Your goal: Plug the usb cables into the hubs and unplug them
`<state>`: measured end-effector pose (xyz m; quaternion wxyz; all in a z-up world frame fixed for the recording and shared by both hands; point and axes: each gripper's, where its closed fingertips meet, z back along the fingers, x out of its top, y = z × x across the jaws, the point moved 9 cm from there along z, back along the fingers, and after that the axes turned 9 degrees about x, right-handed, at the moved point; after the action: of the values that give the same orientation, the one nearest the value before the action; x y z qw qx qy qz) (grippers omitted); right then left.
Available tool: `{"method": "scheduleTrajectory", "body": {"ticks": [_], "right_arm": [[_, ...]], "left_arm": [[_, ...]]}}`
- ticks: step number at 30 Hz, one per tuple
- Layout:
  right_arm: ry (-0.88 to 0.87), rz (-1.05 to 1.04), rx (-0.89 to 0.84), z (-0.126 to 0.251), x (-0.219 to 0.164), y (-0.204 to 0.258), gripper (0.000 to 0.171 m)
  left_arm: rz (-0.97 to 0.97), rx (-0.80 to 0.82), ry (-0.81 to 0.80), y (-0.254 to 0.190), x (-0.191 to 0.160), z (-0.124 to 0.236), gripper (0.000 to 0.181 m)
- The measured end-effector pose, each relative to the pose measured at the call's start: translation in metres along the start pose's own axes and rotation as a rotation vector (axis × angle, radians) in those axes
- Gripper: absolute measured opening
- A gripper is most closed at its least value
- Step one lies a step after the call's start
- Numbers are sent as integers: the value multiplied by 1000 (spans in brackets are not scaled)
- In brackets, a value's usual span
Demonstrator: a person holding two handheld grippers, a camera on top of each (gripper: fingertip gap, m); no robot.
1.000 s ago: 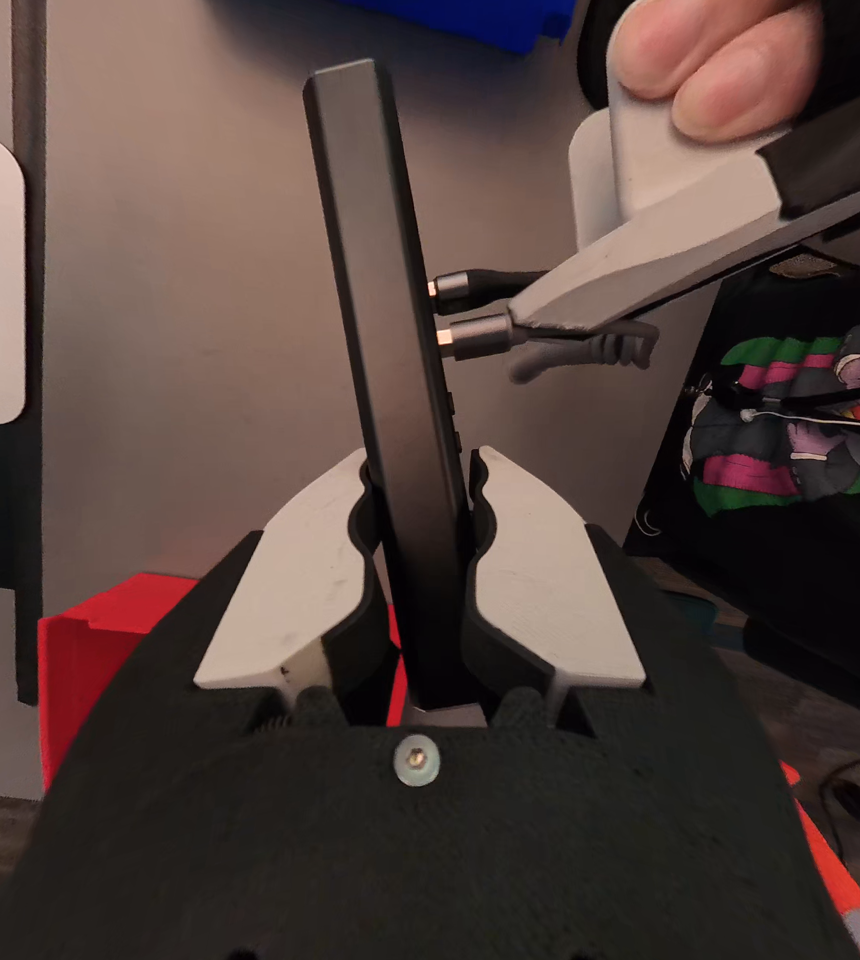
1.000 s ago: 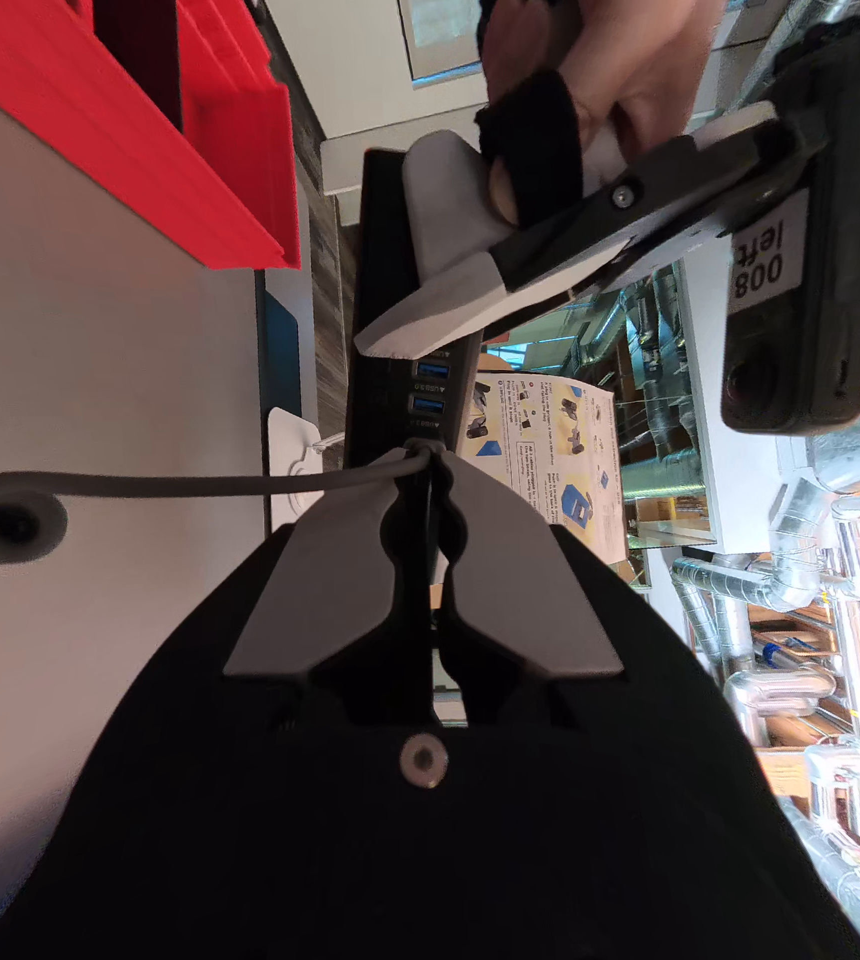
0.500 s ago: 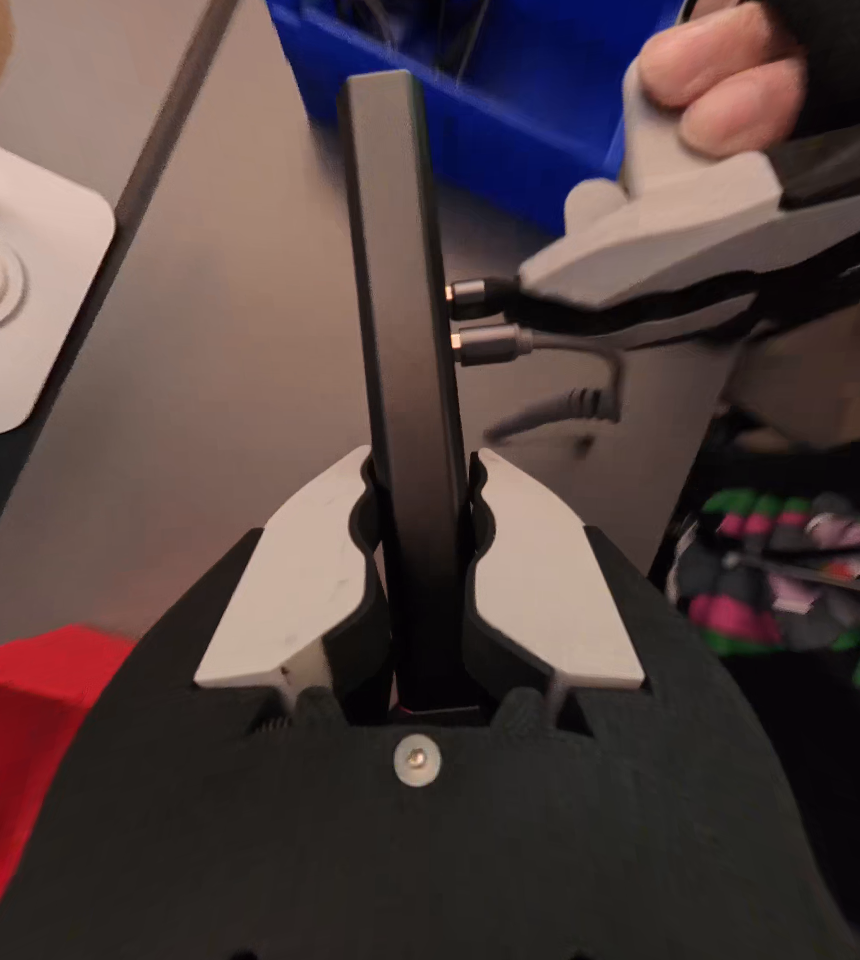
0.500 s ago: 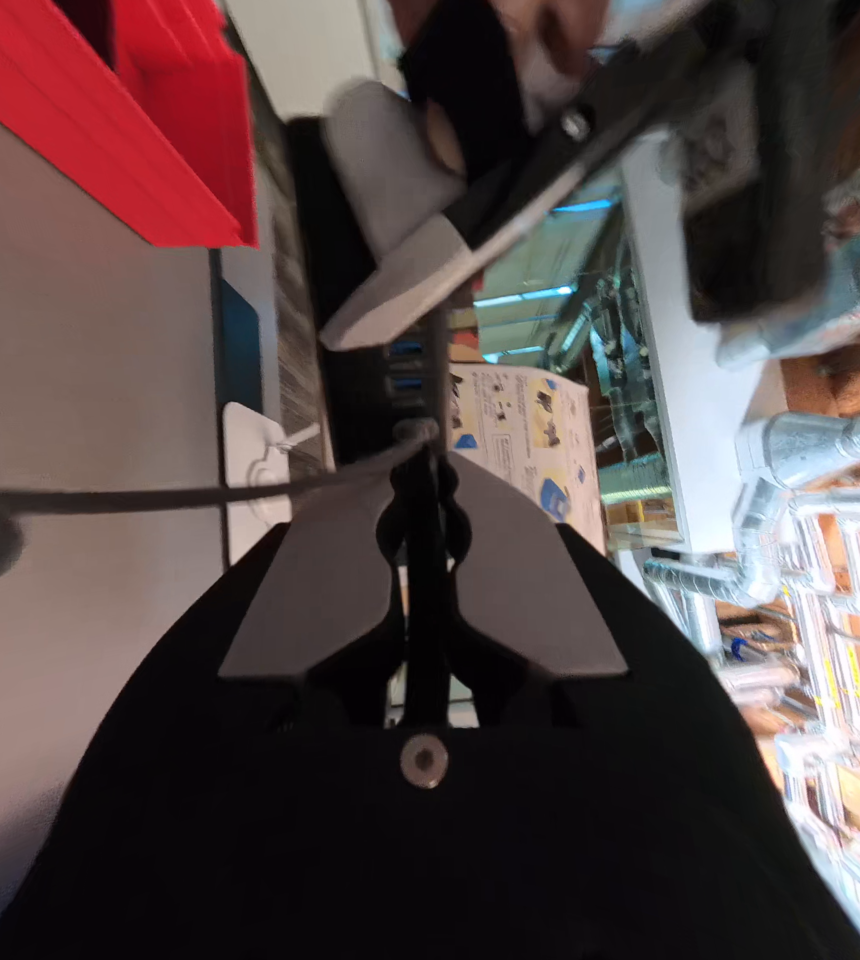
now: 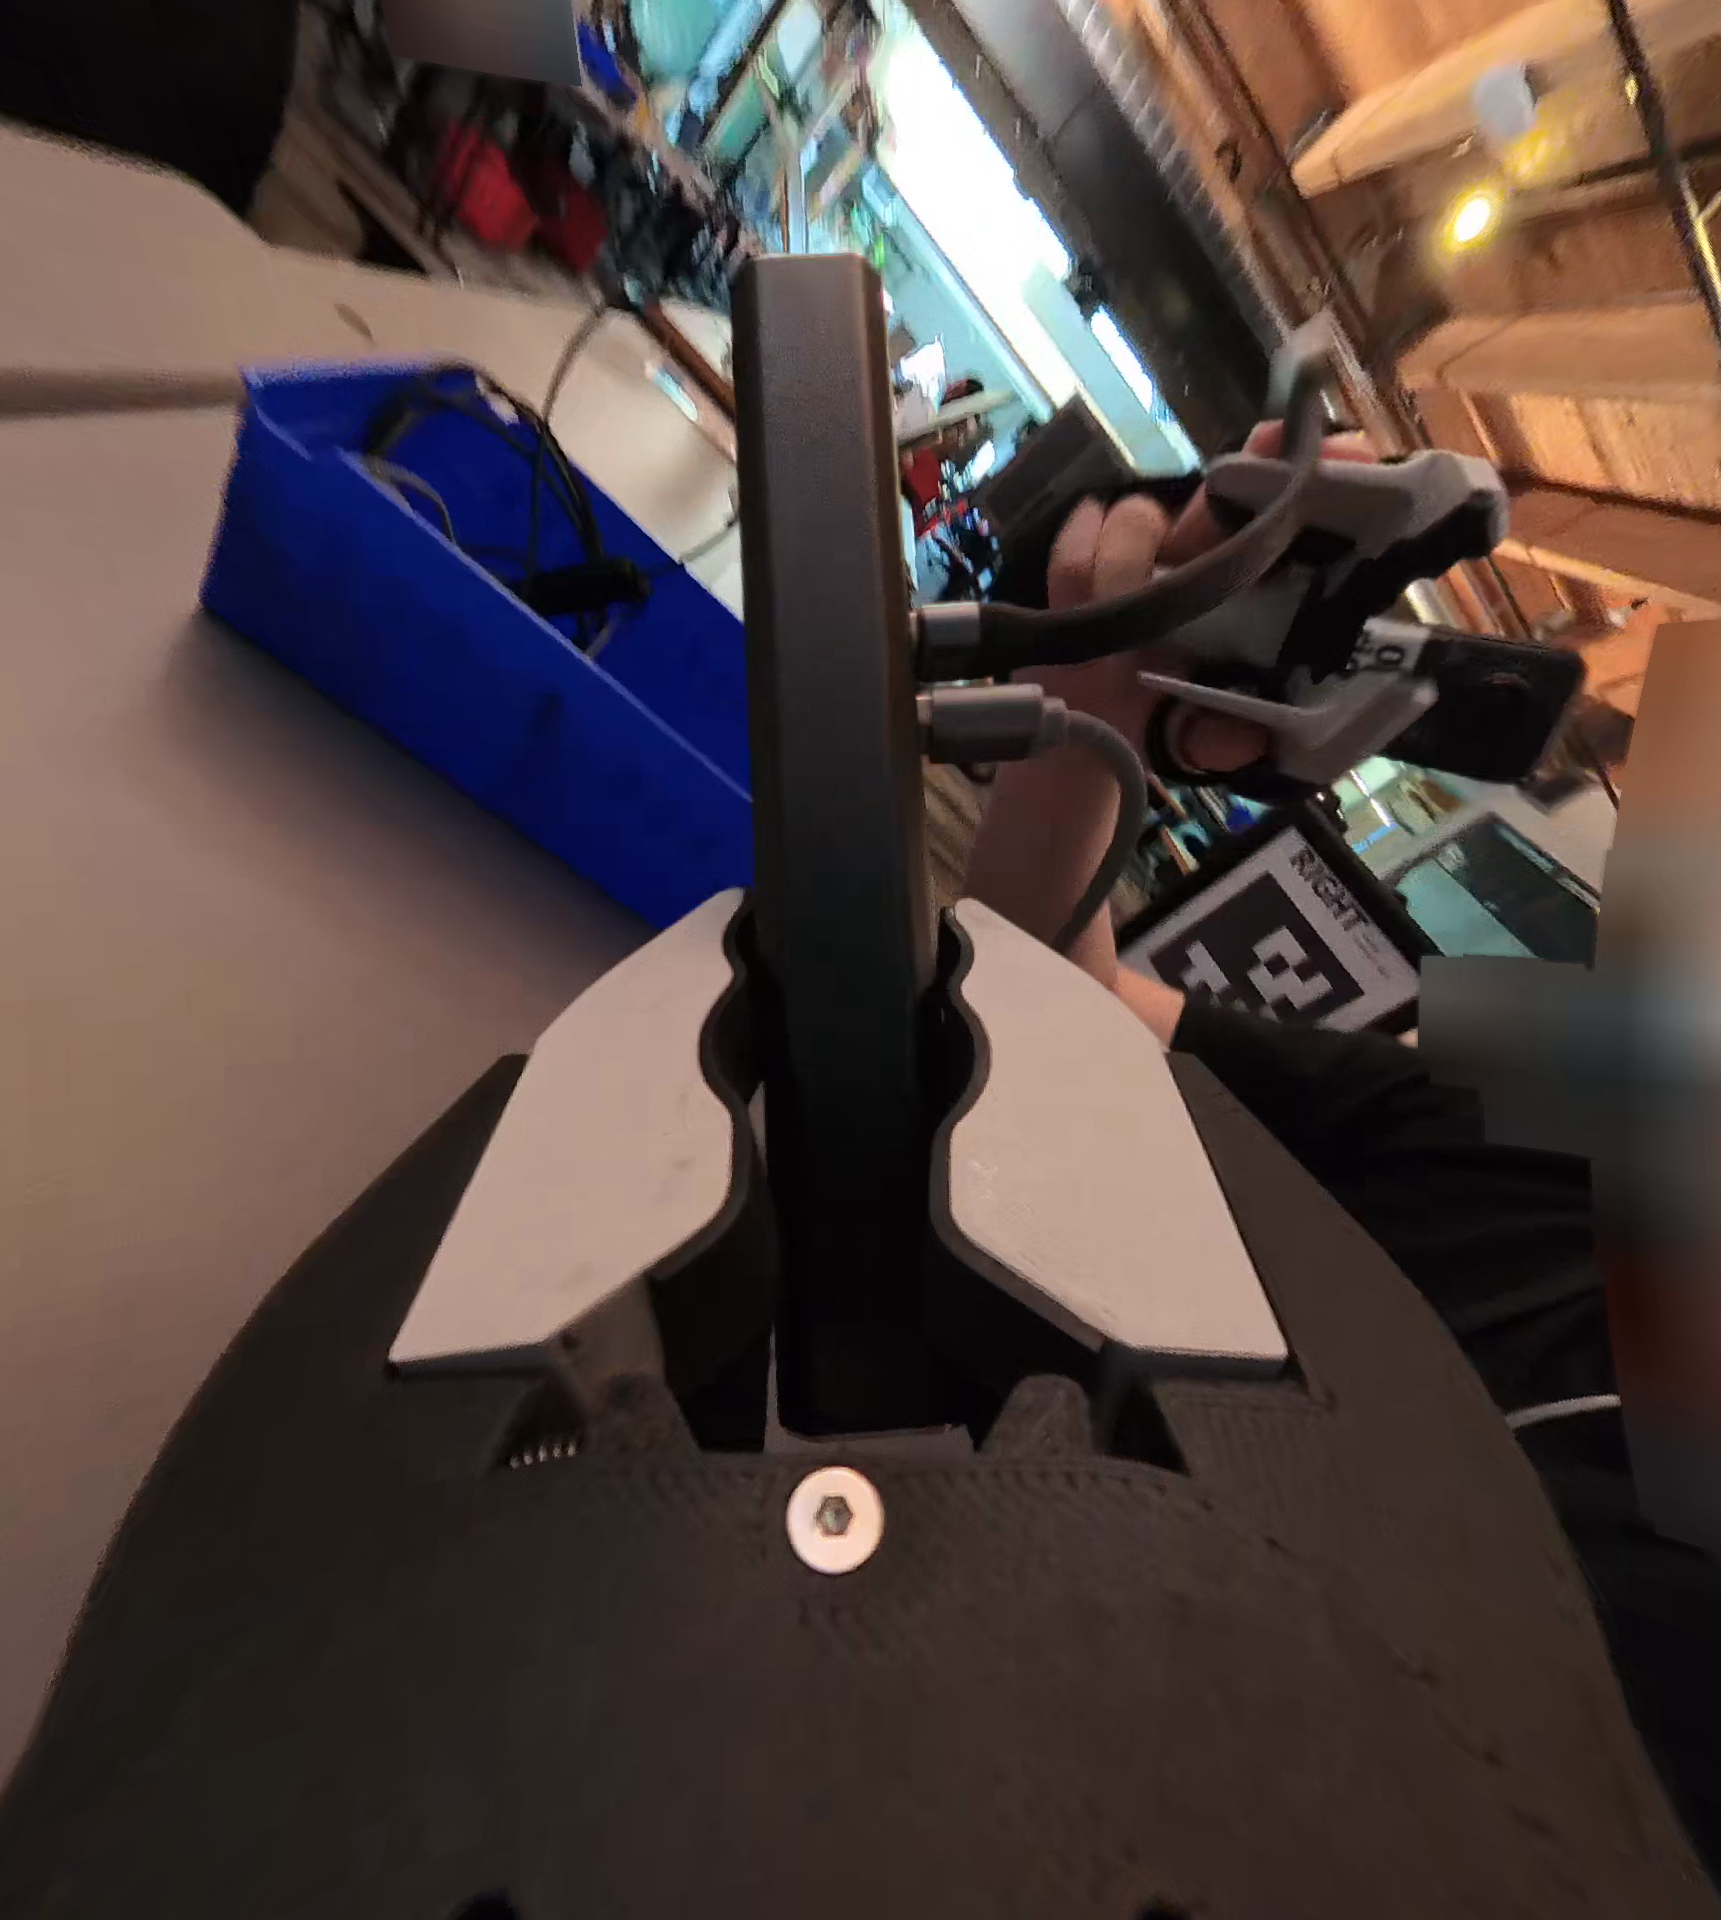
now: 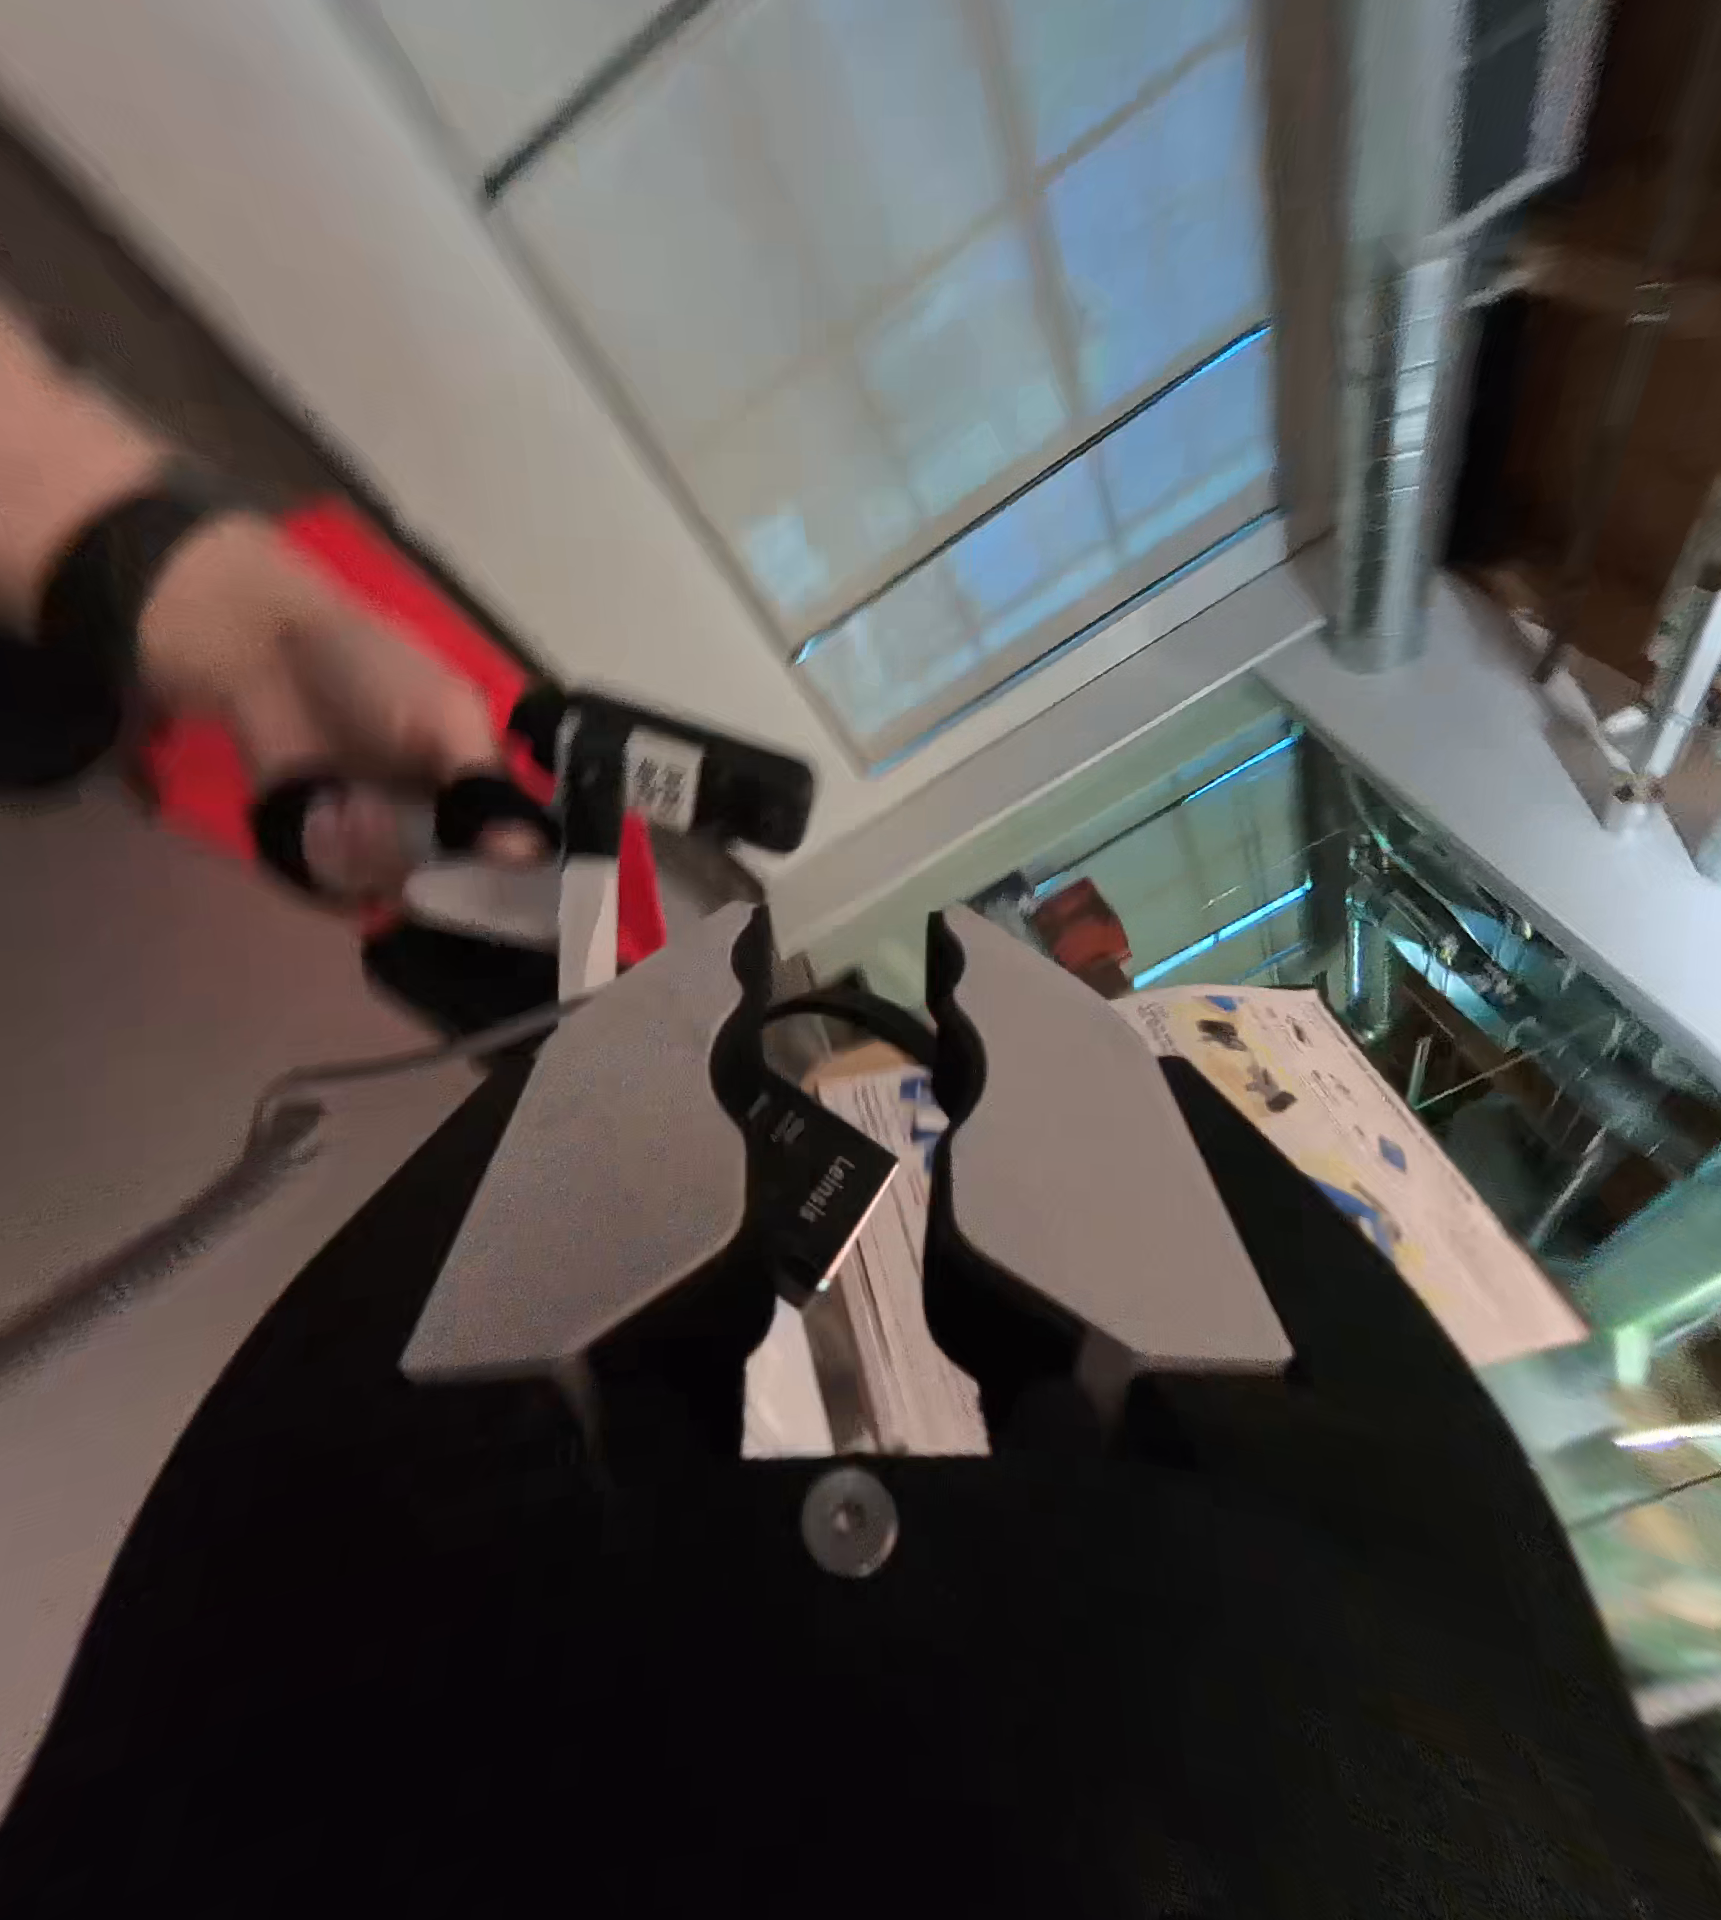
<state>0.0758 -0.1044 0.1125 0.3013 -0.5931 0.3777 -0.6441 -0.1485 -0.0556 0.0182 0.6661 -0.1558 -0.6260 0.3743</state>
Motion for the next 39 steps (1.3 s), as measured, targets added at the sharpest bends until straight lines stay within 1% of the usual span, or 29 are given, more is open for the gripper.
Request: {"method": "scheduleTrajectory", "body": {"ticks": [1,2,3,4,5,6,8,9,11,13,14,16,17,18,19,20,23,25,27,28,30,31,34,35,36,37,38,39], "right_arm": [[-95,-95,-85,12,1,-6,27],[-163,-208,-202,23,-3,-13,19],[-195,-342,-310,30,-12,-19,15],[-182,-499,-376,32,-25,-23,16],[-145,-662,-389,28,-41,-24,21],[-124,-796,-333,19,-54,-22,29],[-124,-1011,-222,-5,-72,-15,35],[-168,-1093,-167,-16,-76,-11,39],[-292,-1193,-79,-33,-80,-9,45],[-395,-1246,-25,-43,-83,-10,49],[-469,-1261,14,-43,-83,-12,46],[-627,-1301,65,-38,-83,-17,44],[-674,-1315,83,-35,-84,-20,45],[-649,-1316,104,-35,-86,-20,35],[-589,-1306,128,-36,-89,-21,34],[-554,-1293,152,-37,-89,-21,30],[-532,-1319,234,-37,-90,-25,29],[-491,-1374,267,-41,-91,-26,29],[-418,-1388,297,-48,-90,-27,29],[-375,-1389,319,-53,-89,-27,29],[-273,-1354,366,-65,-86,-27,29],[-227,-1325,393,-71,-83,-27,28],[-153,-1252,473,-82,-75,-29,29],[-151,-1230,496,-85,-72,-32,28],[-150,-1207,509,-87,-69,-34,28],[-152,-1183,519,-89,-67,-35,28],[-165,-1175,529,-91,-67,-37,29],[-192,-1179,545,-93,-68,-38,29]], "left_arm": [[-17,20,-47,0,4,2,29],[-44,48,-97,-1,8,3,30],[-75,66,-150,-4,12,5,30],[-101,77,-206,-7,18,6,30],[-139,96,-265,-12,23,6,30],[-191,118,-317,-18,27,5,30],[-272,145,-391,-30,35,2,30],[-304,134,-413,-36,37,-1,31],[-339,65,-424,-46,38,-7,31],[-338,17,-414,-51,37,-12,31],[-335,7,-419,-52,37,-11,30],[-349,-1,-367,-51,35,-10,30],[-363,-3,-355,-51,33,-10,30],[-384,-5,-337,-51,31,-10,30],[-400,15,-312,-51,29,-11,30],[-418,46,-294,-50,27,-12,30],[-475,60,-218,-49,24,-14,30],[-504,92,-114,-46,19,-17,30],[-514,101,-73,-40,14,-19,32],[-509,92,-85,-38,14,-20,35],[-502,28,-102,-35,12,-21,57],[-497,18,-94,-33,11,-21,59],[-542,116,-30,-19,6,-23,58],[-540,108,-24,-17,5,-24,59],[-524,68,-24,-18,4,-25,53],[-523,22,-28,-20,3,-25,37],[-545,23,-50,-22,4,-25,34],[-598,73,-78,-23,4,-25,31]]}}
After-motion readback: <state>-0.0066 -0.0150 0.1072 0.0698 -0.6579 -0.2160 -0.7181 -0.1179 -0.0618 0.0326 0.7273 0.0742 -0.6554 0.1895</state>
